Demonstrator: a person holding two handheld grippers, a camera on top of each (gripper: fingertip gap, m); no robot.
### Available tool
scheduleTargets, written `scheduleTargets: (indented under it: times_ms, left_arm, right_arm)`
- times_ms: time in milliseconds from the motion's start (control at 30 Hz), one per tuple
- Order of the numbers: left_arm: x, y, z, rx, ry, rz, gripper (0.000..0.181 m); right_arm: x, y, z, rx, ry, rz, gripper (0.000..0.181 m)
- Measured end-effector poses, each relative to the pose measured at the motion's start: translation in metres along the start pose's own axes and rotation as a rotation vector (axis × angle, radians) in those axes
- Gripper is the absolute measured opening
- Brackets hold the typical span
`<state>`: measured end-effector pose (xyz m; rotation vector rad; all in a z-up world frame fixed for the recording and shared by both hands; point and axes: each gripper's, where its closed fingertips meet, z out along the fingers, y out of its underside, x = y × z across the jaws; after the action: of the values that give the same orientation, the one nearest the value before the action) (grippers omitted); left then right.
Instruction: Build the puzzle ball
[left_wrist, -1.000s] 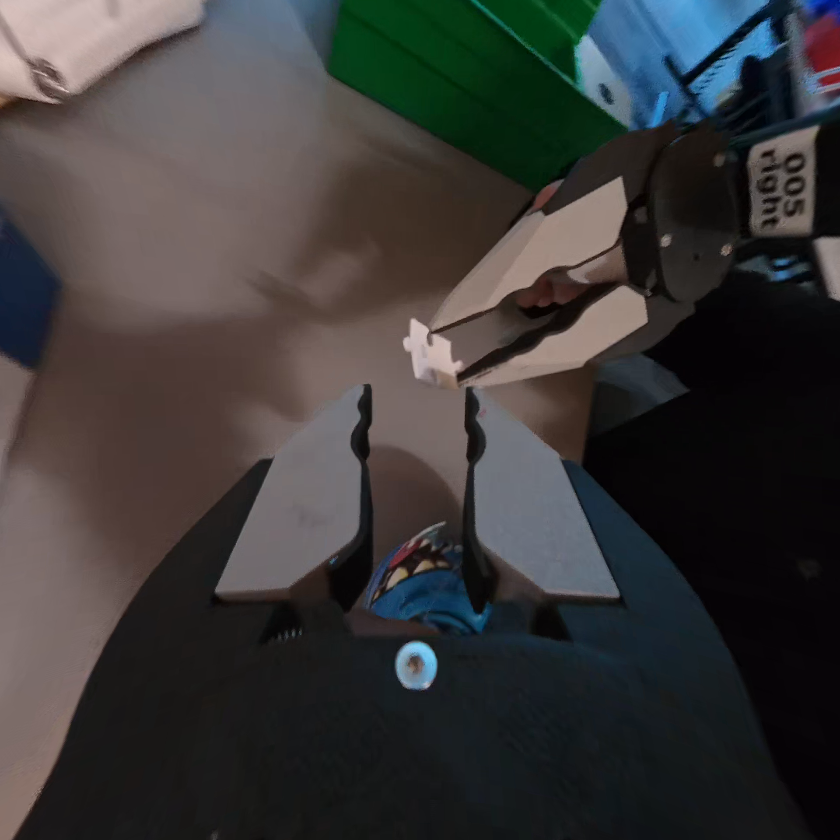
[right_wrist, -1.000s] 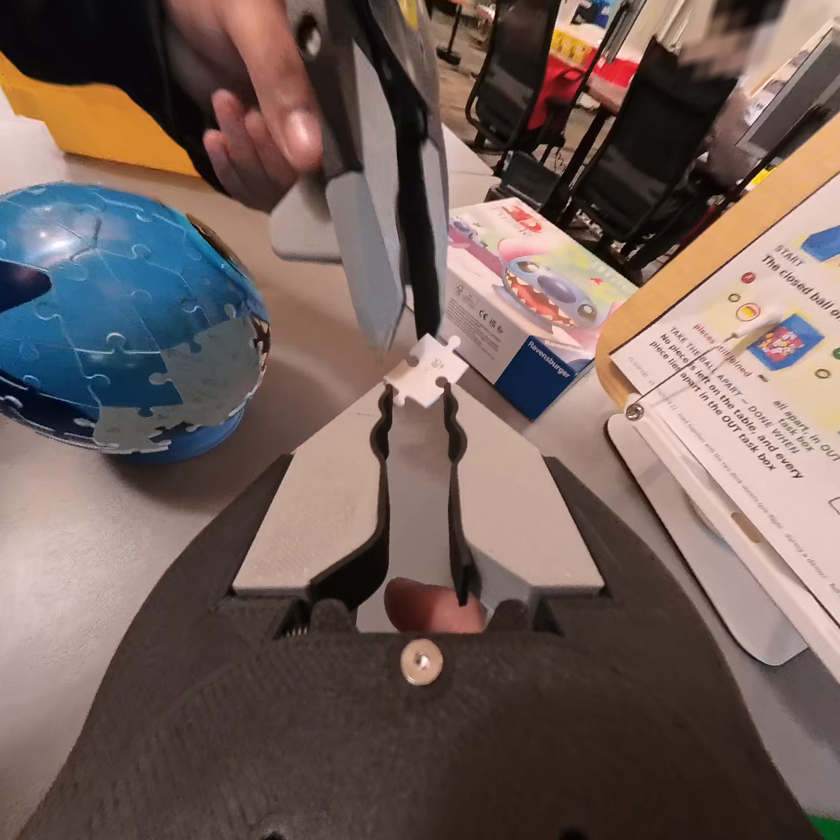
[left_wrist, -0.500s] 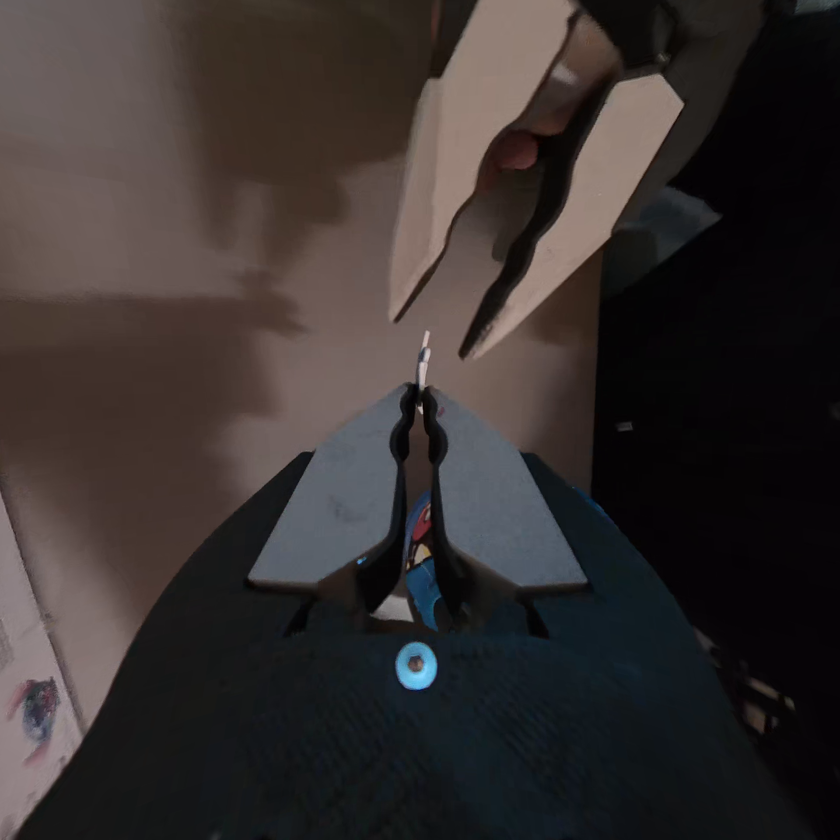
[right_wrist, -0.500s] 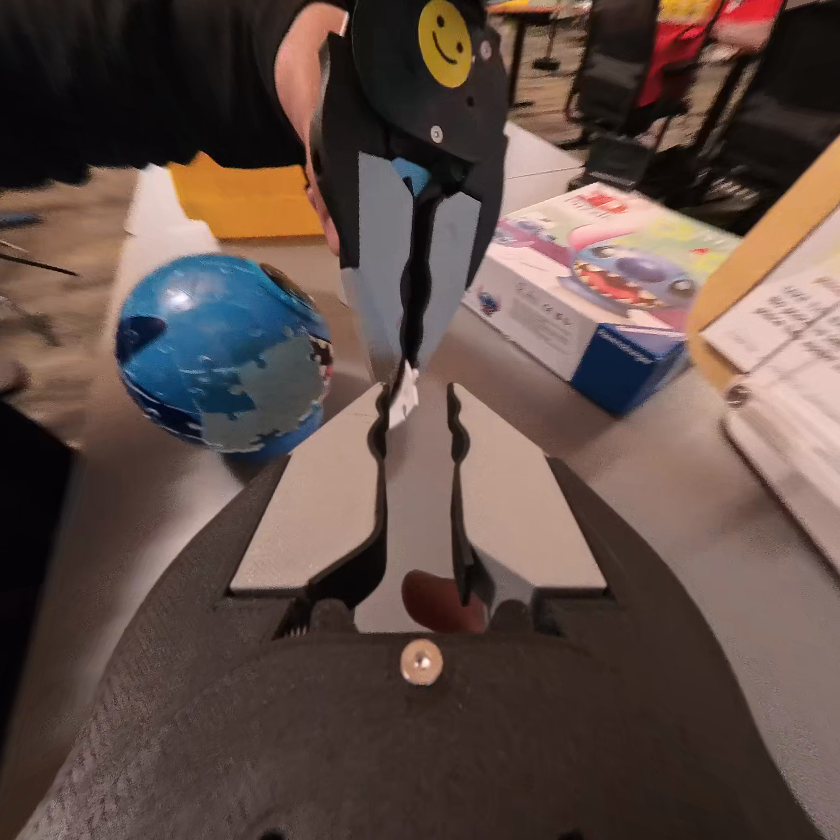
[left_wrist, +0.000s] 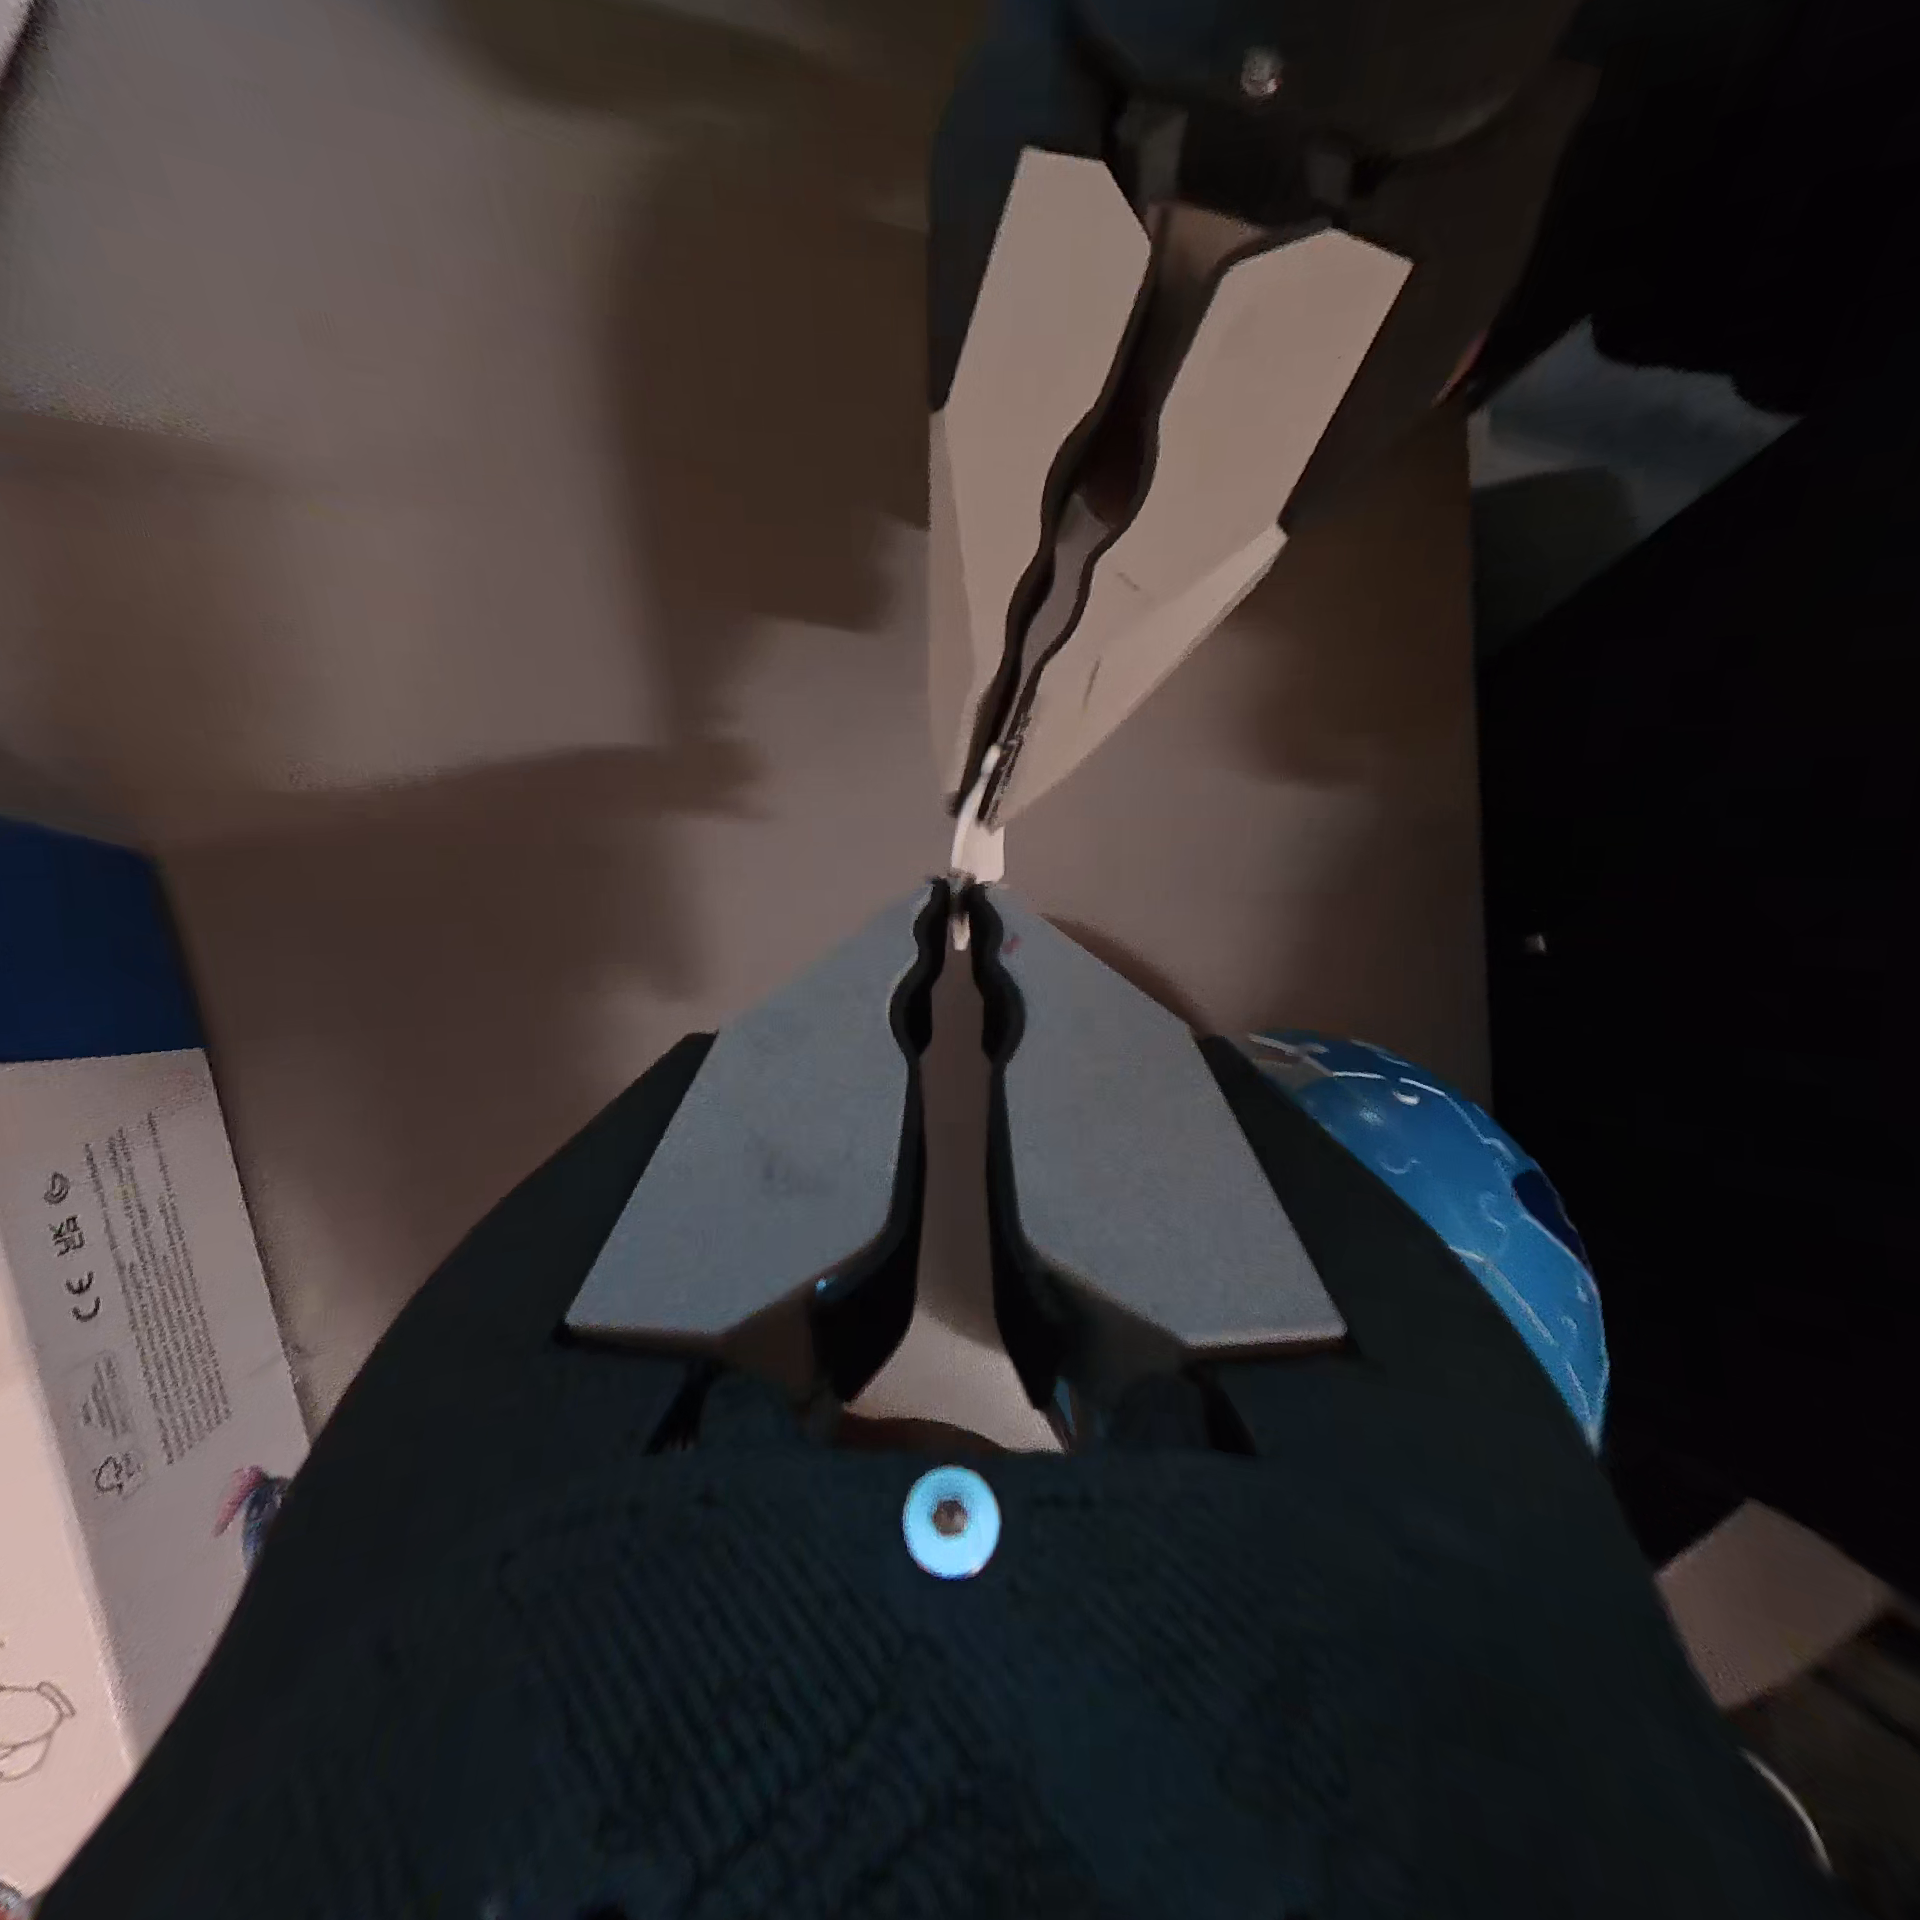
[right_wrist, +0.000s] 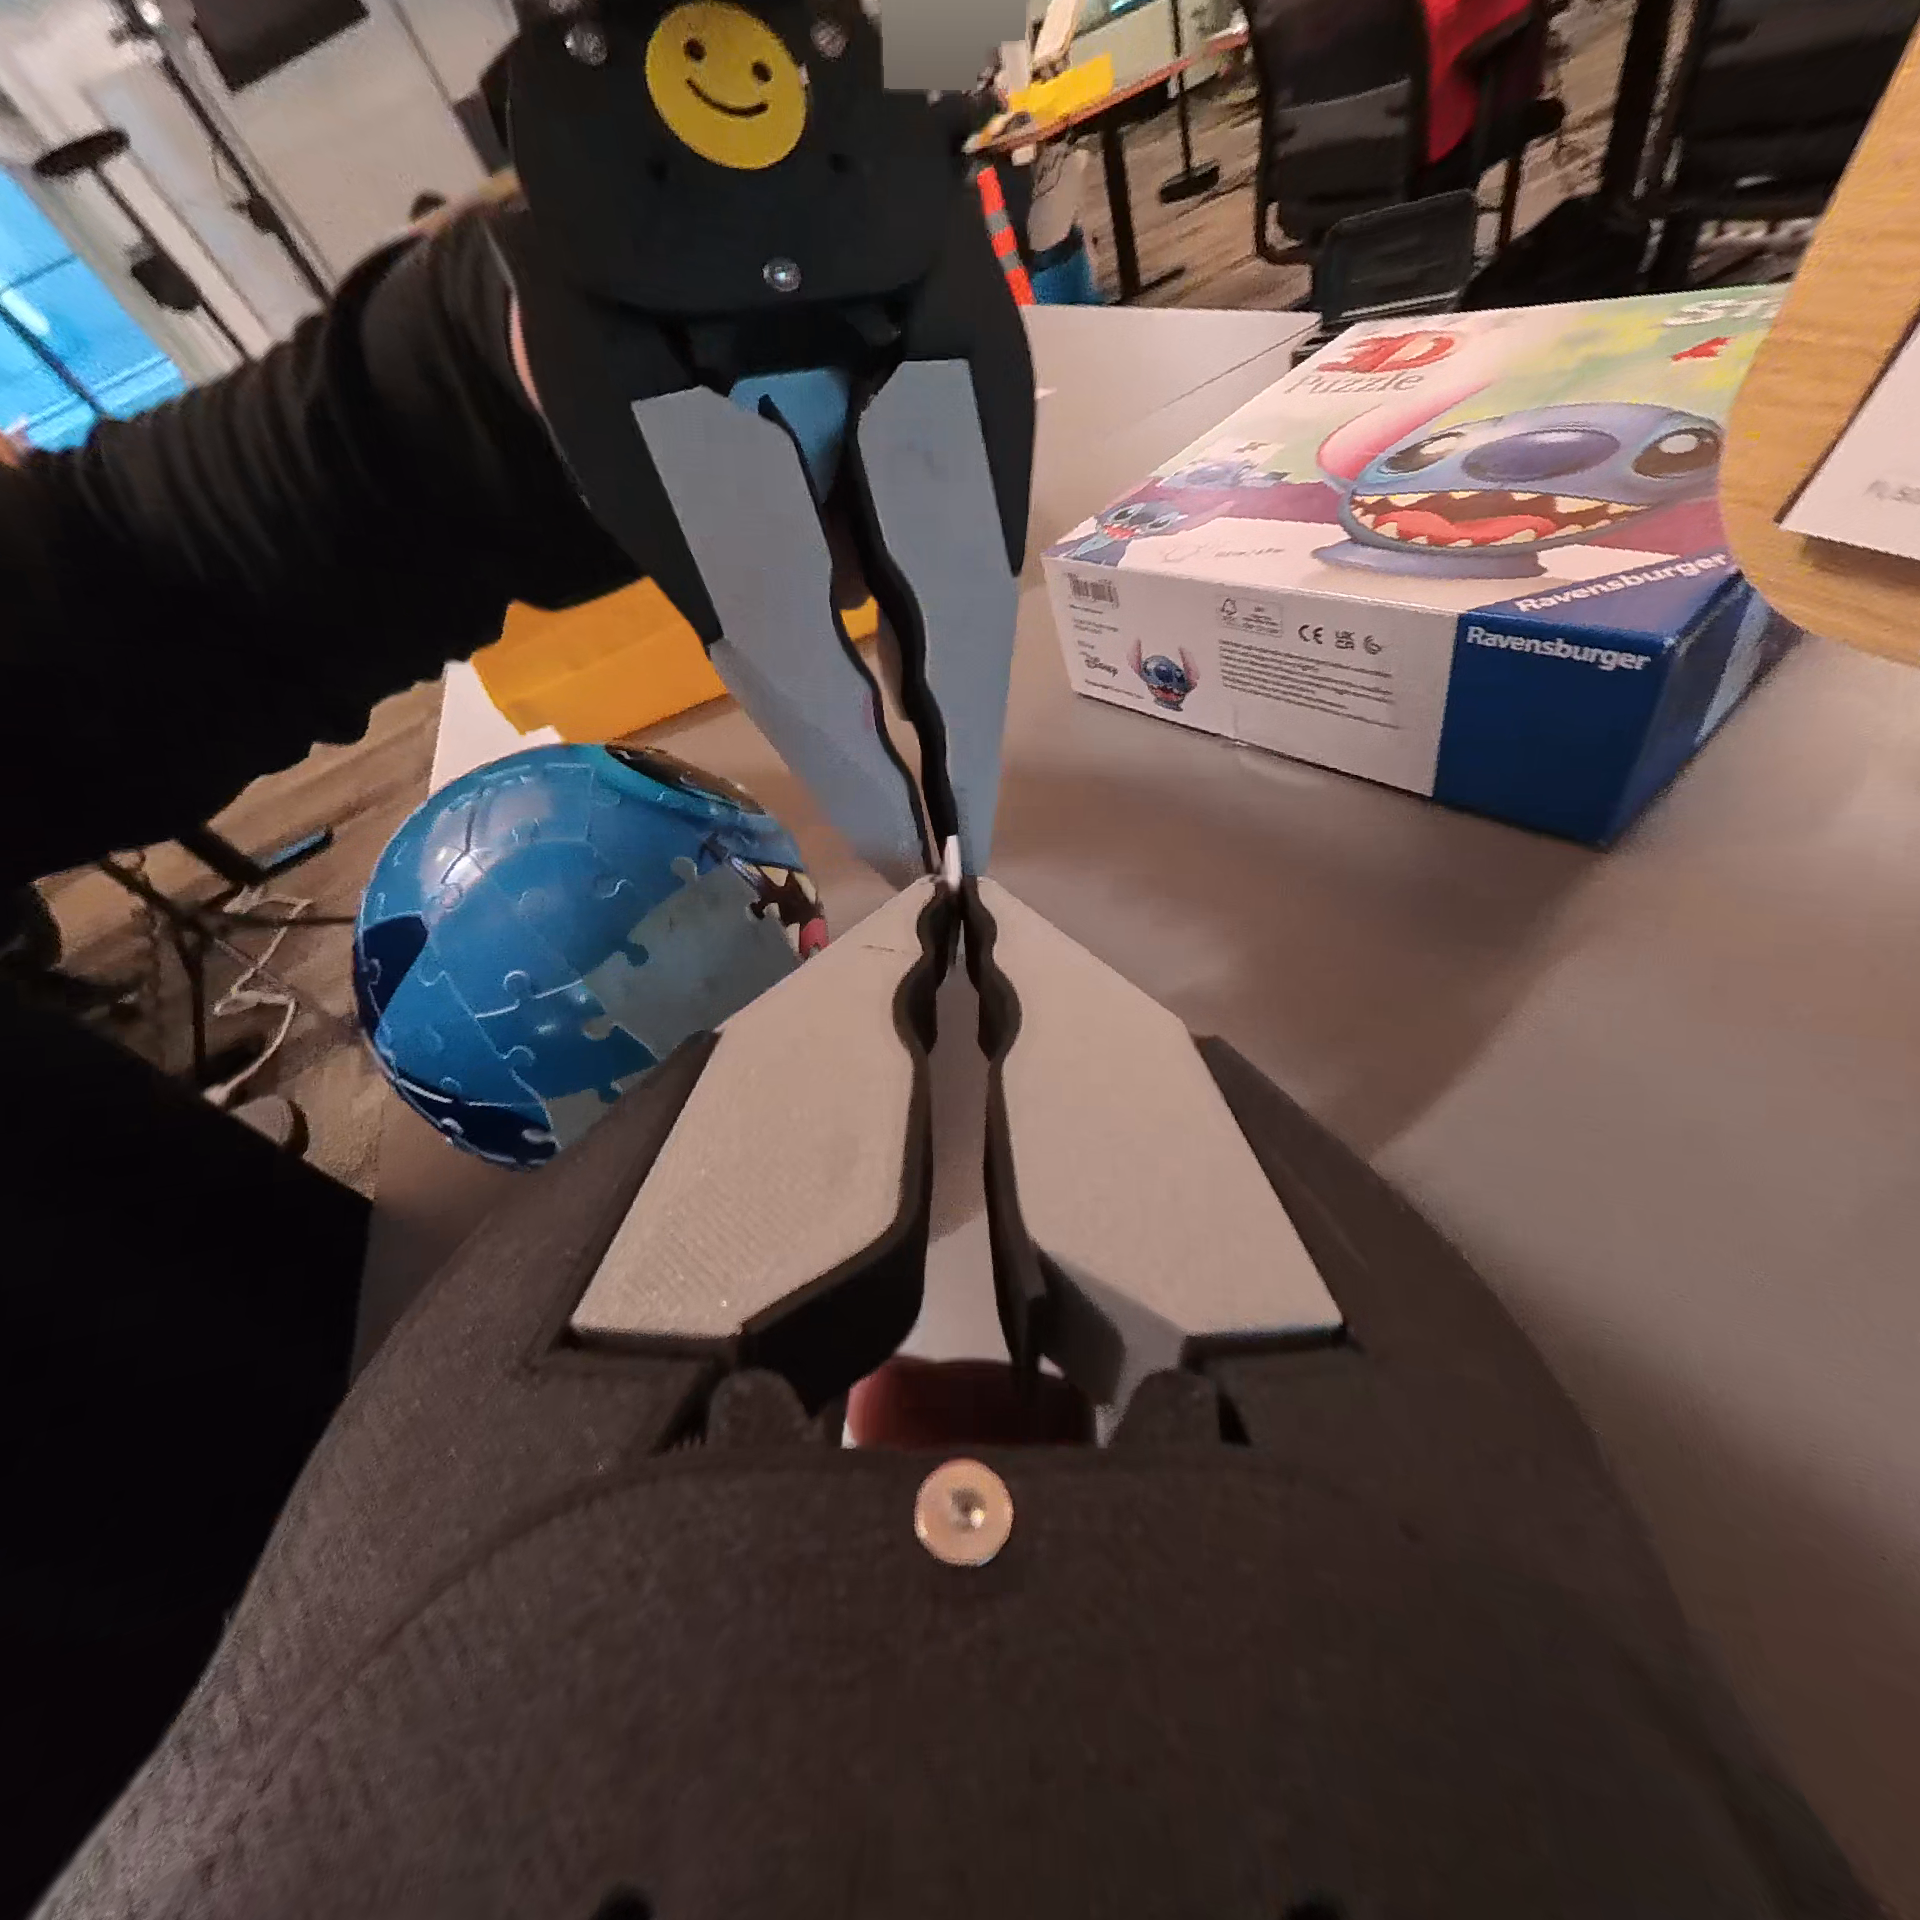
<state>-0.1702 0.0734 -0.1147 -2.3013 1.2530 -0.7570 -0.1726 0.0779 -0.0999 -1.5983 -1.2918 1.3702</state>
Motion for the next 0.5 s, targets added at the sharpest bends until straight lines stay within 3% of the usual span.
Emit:
scheduleTargets:
  times_ms: [267, 500]
  left_arm:
    - [0.006, -0.008, -0.014, 0.128, 0.024, -0.019, 0.000]
    - [0.008, 0.003, -0.009, 0.108, 0.055, -0.047, 0.000]
  right_arm:
    - [-0.009, 0.007, -0.001, 0.021, -0.092, 0.119, 0.000]
    - [-0.011, 0.017, 0.005, -0.024, -0.143, 0.171, 0.000]
